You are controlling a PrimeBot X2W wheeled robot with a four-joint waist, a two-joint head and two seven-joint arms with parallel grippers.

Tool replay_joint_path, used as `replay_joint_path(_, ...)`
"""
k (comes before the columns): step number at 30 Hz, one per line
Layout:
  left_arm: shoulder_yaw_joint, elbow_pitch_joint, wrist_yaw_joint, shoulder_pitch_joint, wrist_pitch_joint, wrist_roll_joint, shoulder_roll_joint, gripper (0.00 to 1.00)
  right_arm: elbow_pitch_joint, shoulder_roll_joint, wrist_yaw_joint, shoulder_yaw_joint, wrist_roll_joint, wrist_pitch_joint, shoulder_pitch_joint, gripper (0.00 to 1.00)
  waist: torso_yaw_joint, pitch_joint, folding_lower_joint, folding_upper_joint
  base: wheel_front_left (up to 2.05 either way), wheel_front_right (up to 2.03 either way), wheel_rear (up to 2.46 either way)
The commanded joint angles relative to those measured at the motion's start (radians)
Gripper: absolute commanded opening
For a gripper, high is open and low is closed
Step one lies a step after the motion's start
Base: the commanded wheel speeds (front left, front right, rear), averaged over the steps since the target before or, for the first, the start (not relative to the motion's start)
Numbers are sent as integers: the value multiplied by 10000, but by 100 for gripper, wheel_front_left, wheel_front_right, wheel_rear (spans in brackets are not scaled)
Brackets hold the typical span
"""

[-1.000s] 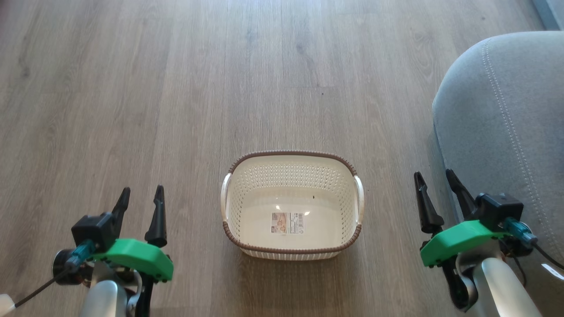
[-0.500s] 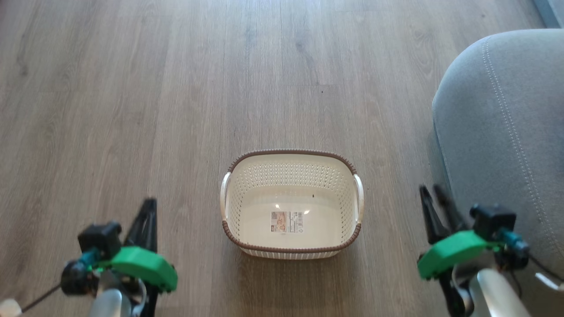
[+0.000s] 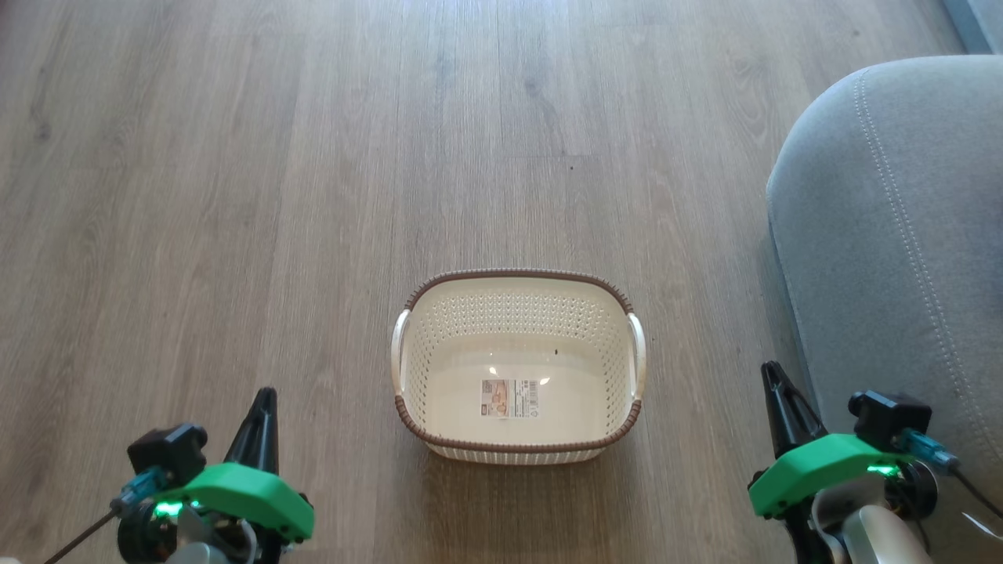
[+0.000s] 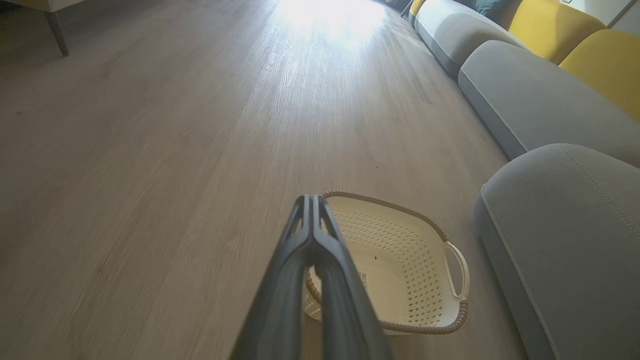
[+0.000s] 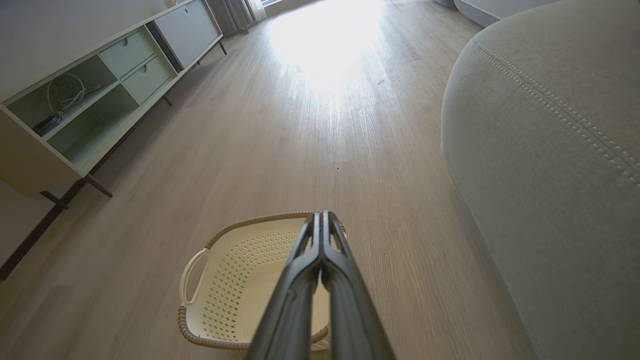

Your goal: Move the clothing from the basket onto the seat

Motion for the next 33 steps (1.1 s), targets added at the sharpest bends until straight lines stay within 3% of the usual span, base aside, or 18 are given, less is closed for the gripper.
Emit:
replay_joint_path(1, 99, -388, -21, -374, 82, -336, 39, 0, -397, -7, 0, -96, 353, 99, -347, 0, -3, -11, 0, 0, 0, 0, 0)
replay_joint_path(33, 324, -843, -74, -346, 988, -3890, 72, 0, -1008, 54, -1, -479, 3832, 1023, -243, 0, -59, -201, 0, 0, 0, 0, 0)
